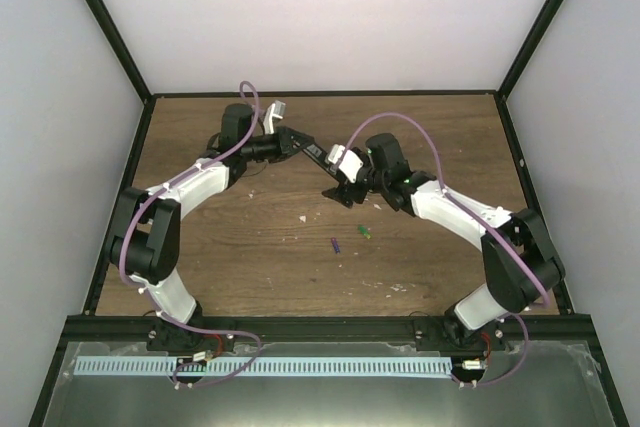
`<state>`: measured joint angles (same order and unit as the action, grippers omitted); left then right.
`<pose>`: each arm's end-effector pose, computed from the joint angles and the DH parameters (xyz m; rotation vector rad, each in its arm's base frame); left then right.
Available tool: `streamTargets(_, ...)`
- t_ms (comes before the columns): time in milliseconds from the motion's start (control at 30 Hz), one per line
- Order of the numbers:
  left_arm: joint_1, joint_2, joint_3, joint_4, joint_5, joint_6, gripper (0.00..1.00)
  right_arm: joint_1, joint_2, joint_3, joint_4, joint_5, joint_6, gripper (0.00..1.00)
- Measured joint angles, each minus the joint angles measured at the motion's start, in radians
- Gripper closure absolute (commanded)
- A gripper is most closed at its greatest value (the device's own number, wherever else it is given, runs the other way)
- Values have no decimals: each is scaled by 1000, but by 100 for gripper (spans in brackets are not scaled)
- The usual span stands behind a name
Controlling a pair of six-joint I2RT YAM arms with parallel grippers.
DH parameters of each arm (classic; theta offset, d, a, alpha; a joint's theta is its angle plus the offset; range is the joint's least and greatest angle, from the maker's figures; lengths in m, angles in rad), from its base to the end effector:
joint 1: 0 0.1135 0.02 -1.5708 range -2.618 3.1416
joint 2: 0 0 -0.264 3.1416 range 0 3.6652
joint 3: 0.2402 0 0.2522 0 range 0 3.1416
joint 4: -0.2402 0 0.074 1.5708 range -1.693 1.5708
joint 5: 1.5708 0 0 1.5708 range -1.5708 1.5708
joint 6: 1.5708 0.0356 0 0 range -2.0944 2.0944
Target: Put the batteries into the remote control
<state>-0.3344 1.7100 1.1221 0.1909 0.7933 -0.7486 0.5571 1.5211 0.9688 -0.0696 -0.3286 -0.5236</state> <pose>0.3554 -0.1503 0.2507 0.1385 2.1420 -1.4510 0.2778 0.1866 0.2370 -1.2757 1.7671 0.3787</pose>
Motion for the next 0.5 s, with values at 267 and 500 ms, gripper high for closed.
streamTargets(267,0,10,3,7,61,26,100,-16,2,3,-13,-21,-17,29)
streamTargets(500,0,25,26,-29,77,74,100,-30,2,3,-13,-26,-21,38)
